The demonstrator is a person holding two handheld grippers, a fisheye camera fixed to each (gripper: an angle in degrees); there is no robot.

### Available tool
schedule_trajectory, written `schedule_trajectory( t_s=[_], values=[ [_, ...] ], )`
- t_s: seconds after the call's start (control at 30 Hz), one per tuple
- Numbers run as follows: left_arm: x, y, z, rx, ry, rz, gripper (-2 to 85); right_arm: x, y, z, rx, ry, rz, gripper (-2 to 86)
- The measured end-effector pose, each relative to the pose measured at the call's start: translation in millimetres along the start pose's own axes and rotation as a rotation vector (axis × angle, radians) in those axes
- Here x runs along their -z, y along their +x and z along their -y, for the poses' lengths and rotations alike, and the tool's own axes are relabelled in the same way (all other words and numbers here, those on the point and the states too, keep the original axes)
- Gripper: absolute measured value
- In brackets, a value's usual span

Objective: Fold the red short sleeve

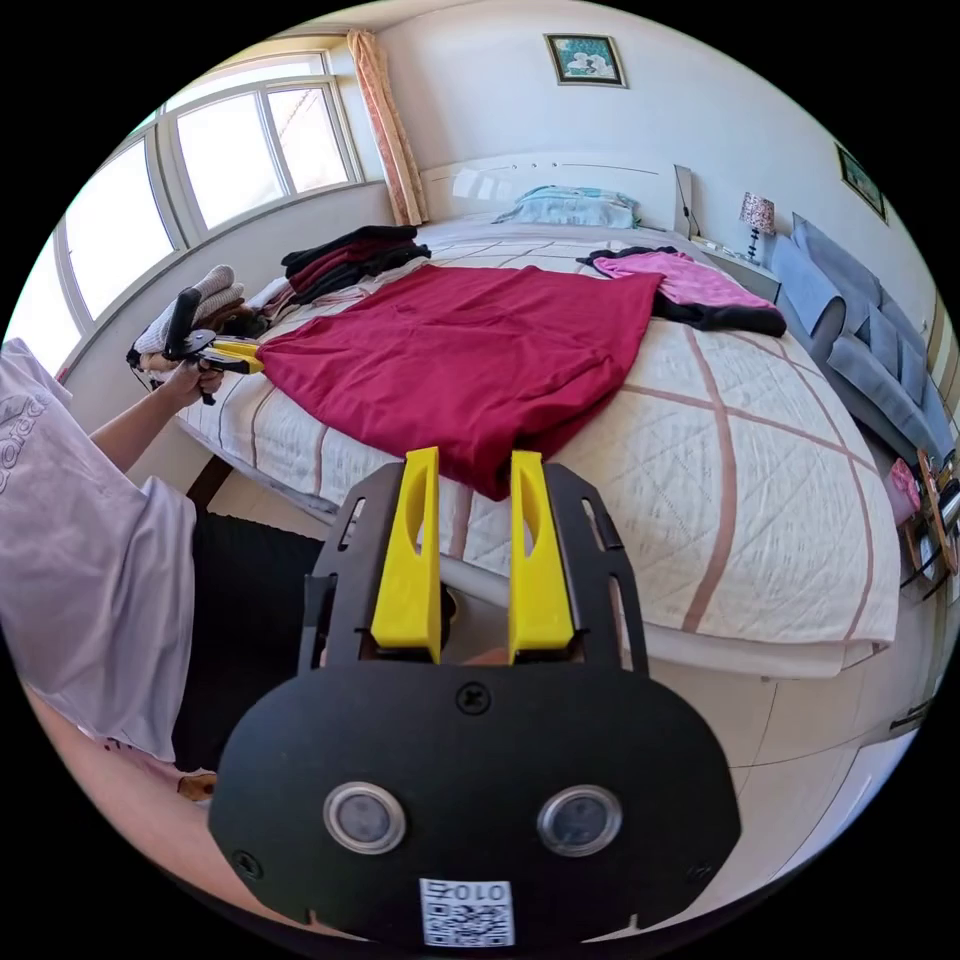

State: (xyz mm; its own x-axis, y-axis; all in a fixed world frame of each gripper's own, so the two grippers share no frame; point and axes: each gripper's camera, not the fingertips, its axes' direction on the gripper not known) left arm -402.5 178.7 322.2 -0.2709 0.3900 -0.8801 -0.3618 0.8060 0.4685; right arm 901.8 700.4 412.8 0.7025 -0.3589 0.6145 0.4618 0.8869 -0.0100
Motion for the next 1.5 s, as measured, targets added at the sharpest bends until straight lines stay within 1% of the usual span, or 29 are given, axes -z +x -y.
schedule_trajectory(
  t_s=[0.07, 0.2, 0.3, 0.4, 0.5, 0.53, 0.6, 0.67, 0.8, 0.83, 0.9, 0.97, 1.03, 1.1, 1.17, 1.23, 1.27, 1.33, 1.37, 1.4, 1.47, 1.5],
  values=[
    [0, -1, 0, -0.003, 0.006, -0.005, 4.4, -4, 1, 4, 0.004, -0.001, 0.016, 8.6],
    [5, -5, 1, -0.069, 0.036, -0.082, 1.9, -3, 5, 13, 0.016, -0.013, 0.057, 5.4],
    [20, -13, 3, -0.132, 0.036, -0.128, 1.0, 6, 10, 15, 0.024, -0.066, 0.123, 4.6],
    [44, -22, -1, -0.198, 0.068, -0.141, 0.6, 20, 12, 9, 0.076, -0.072, 0.201, 4.3],
    [53, -31, -7, -0.206, 0.062, -0.188, 0.5, 15, 17, 3, 0.074, -0.121, 0.260, 4.2],
    [51, -32, -8, -0.209, 0.054, -0.199, 0.5, 7, 18, 0, 0.063, -0.148, 0.261, 4.1],
    [27, -29, -7, -0.227, -0.063, -0.223, 0.5, -5, 19, -2, 0.038, -0.192, 0.258, 4.1],
    [10, -28, -8, -0.210, -0.116, -0.229, 0.6, -13, 20, -4, 0.009, -0.204, 0.245, 4.2],
    [6, -40, -6, -0.102, -0.076, -0.283, 1.4, -8, 23, -6, -0.043, -0.196, 0.189, 5.2],
    [7, -39, -6, -0.101, -0.079, -0.282, 1.5, 1, 24, -8, -0.050, -0.179, 0.162, 5.7],
    [20, -32, -8, -0.116, -0.118, -0.201, 2.0, 19, 27, -12, -0.072, -0.120, 0.100, 6.2],
    [35, -30, -8, -0.087, -0.136, -0.118, 2.0, 40, 27, -10, -0.089, -0.063, 0.044, 6.4],
    [59, -24, 0, -0.071, -0.075, -0.052, 1.8, 59, 14, 7, -0.029, 0.023, -0.038, 6.8],
    [80, -17, 26, -0.049, 0.043, 0.064, 1.4, 58, 5, 29, 0.026, 0.039, -0.087, 7.3],
    [72, -16, 51, -0.043, 0.066, 0.125, 1.5, 47, 3, 53, 0.061, 0.022, -0.050, 7.5],
    [48, -17, 73, -0.042, 0.024, 0.177, 2.0, 20, 7, 78, 0.065, -0.046, 0.000, 7.6],
    [29, -17, 84, -0.055, -0.014, 0.183, 2.4, 13, 9, 82, 0.060, -0.064, 0.005, 7.7],
    [-2, -16, 94, -0.092, -0.082, 0.137, 3.0, -13, 17, 88, 0.040, -0.116, 0.050, 7.8],
    [-25, -18, 95, -0.093, -0.163, 0.112, 3.4, -21, 20, 88, 0.026, -0.141, 0.060, 7.8],
    [-32, -21, 94, -0.071, -0.138, 0.092, 3.9, -35, 27, 86, 0.001, -0.218, 0.075, 7.9],
    [-23, -32, 96, -0.014, -0.102, 0.038, 4.9, -28, 33, 86, -0.012, -0.162, 0.109, 8.2],
    [-13, -43, 102, 0.037, -0.085, 0.004, 5.6, -14, 38, 91, -0.033, -0.108, 0.093, 8.7]
  ],
)
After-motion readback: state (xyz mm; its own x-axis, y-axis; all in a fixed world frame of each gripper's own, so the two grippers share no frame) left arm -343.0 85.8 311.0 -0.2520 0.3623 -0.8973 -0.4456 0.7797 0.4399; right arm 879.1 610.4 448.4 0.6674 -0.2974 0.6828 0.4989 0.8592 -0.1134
